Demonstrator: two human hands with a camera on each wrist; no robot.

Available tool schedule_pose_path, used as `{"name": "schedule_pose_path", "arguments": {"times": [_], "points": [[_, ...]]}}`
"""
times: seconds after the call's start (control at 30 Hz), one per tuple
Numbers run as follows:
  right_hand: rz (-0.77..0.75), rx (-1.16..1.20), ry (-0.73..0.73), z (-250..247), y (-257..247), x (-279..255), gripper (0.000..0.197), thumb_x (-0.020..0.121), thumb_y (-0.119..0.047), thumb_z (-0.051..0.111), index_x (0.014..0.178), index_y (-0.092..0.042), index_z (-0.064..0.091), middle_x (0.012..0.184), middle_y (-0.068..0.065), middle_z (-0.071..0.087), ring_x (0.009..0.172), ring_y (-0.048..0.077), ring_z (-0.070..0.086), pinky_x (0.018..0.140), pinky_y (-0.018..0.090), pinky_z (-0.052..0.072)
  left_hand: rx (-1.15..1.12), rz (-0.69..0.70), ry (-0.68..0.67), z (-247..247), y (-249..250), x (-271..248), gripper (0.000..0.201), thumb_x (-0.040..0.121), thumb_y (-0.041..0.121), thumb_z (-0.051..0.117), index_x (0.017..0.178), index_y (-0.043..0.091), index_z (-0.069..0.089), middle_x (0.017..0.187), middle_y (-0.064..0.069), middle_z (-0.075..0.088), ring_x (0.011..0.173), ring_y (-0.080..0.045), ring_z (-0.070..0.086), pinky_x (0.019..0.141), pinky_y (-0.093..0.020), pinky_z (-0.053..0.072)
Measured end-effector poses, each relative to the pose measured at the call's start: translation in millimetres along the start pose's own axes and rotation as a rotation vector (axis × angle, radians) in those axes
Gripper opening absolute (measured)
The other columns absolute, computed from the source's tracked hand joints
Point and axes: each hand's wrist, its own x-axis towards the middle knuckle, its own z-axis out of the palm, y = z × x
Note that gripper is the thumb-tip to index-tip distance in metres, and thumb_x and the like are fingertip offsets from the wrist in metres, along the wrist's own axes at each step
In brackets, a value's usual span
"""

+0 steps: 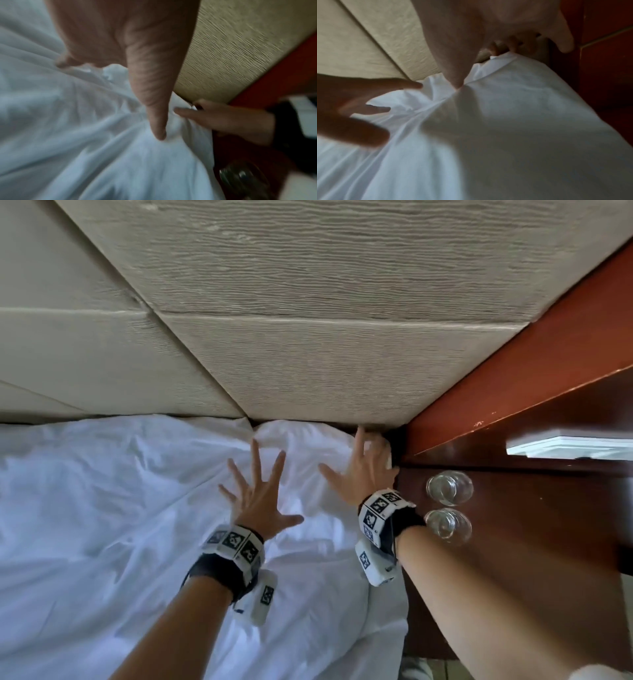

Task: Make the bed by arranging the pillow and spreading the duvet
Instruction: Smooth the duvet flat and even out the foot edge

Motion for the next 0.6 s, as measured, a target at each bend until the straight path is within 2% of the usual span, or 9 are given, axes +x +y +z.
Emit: {"name": "schedule_pose_path", "arguments": {"times": [0.07, 0.1, 0.17, 0.23, 0.27, 0.33, 0.4, 0.5, 0.6], "points": [[0.063, 0.148, -0.274, 11.9, -0.9, -1.7, 0.126, 0.067, -0.082, 0.059, 0.156, -0.023, -0.009, 0.160, 0.023, -0.003, 0.146, 0.048, 0.008, 0.109, 0.062, 0.031, 0.034, -0.056, -0.082, 18.9, -0.3, -9.8, 0.135, 0.062, 0.065, 0.076, 0.145, 0.044, -0.028, 0.144, -0.001, -0.054, 0.134, -0.054, -0.035, 0.103, -0.081, 0.005], [0.071, 0.200, -0.359, 17.5, -0.5, 1.1, 0.132, 0.063, -0.082, 0.063, 0.155, -0.025, -0.014, 0.160, 0.025, -0.007, 0.146, 0.049, 0.004, 0.114, 0.061, 0.024, 0.021, -0.078, -0.124, 30.2, -3.6, -10.3, 0.136, 0.062, 0.065, 0.076, 0.145, 0.042, -0.030, 0.143, -0.003, -0.054, 0.131, -0.054, -0.039, 0.102, -0.082, 0.004], [0.058, 0.236, -0.423, 30.7, 6.5, 14.7, 0.139, 0.058, -0.081, 0.069, 0.155, -0.024, -0.014, 0.160, 0.025, -0.008, 0.146, 0.049, 0.001, 0.120, 0.056, 0.015, 0.050, -0.091, -0.151, 48.9, -9.4, -4.3, 0.136, 0.063, 0.067, 0.074, 0.144, 0.039, -0.032, 0.143, -0.006, -0.054, 0.129, -0.056, -0.040, 0.101, -0.082, 0.005], [0.051, 0.254, -0.494, 51.3, 20.4, 31.8, 0.145, 0.052, -0.082, 0.071, 0.155, -0.024, -0.014, 0.162, 0.019, -0.010, 0.149, 0.043, -0.002, 0.122, 0.050, 0.013, 0.115, -0.087, -0.155, 62.4, -12.6, 3.6, 0.137, 0.062, 0.073, 0.070, 0.142, 0.039, -0.035, 0.143, -0.009, -0.053, 0.129, -0.060, -0.037, 0.102, -0.083, 0.007], [0.034, 0.272, -0.510, 64.2, 26.7, 39.4, 0.149, 0.047, -0.083, 0.072, 0.154, -0.026, -0.013, 0.163, 0.016, -0.005, 0.150, 0.039, 0.002, 0.122, 0.047, 0.015, 0.142, -0.090, -0.151, 67.9, -13.7, 6.8, 0.138, 0.060, 0.076, 0.068, 0.140, 0.039, -0.038, 0.143, -0.010, -0.053, 0.129, -0.061, -0.036, 0.102, -0.082, 0.007], [-0.013, 0.329, -0.492, 87.5, 33.8, 50.3, 0.153, 0.035, -0.085, 0.075, 0.154, -0.031, -0.005, 0.161, 0.010, 0.018, 0.148, 0.031, 0.022, 0.120, 0.042, 0.025, 0.196, -0.099, -0.111, 78.9, -16.2, 13.6, 0.142, 0.055, 0.081, 0.066, 0.139, 0.037, -0.039, 0.145, -0.013, -0.050, 0.130, -0.062, -0.033, 0.103, -0.082, 0.007], [-0.048, 0.376, -0.476, 103.7, 37.4, 57.7, 0.151, 0.032, -0.081, 0.079, 0.152, -0.029, 0.004, 0.154, 0.001, 0.032, 0.142, 0.022, 0.034, 0.117, 0.037, 0.032, 0.236, -0.123, -0.048, 89.7, -17.1, 18.4, 0.145, 0.050, 0.083, 0.066, 0.142, 0.035, -0.036, 0.147, -0.015, -0.046, 0.131, -0.063, -0.030, 0.104, -0.080, 0.007], [-0.064, 0.393, -0.474, 109.2, 39.4, 60.6, 0.148, 0.034, -0.077, 0.082, 0.152, -0.031, 0.004, 0.154, -0.003, 0.033, 0.141, 0.018, 0.035, 0.118, 0.035, 0.031, 0.272, -0.136, 0.033, 100.4, -16.2, 20.5, 0.147, 0.045, 0.084, 0.066, 0.146, 0.035, -0.030, 0.151, -0.015, -0.040, 0.134, -0.062, -0.024, 0.104, -0.079, 0.008], [-0.034, 0.317, -0.451, 109.6, 38.4, 55.6, 0.158, 0.024, -0.091, 0.071, 0.152, -0.034, -0.002, 0.155, 0.004, 0.031, 0.142, 0.026, 0.034, 0.117, 0.041, 0.032, 0.301, -0.128, 0.041, 98.9, -15.7, 13.1, 0.142, 0.050, 0.083, 0.065, 0.148, 0.035, -0.025, 0.155, -0.015, -0.033, 0.137, -0.060, -0.019, 0.106, -0.076, 0.009]]}}
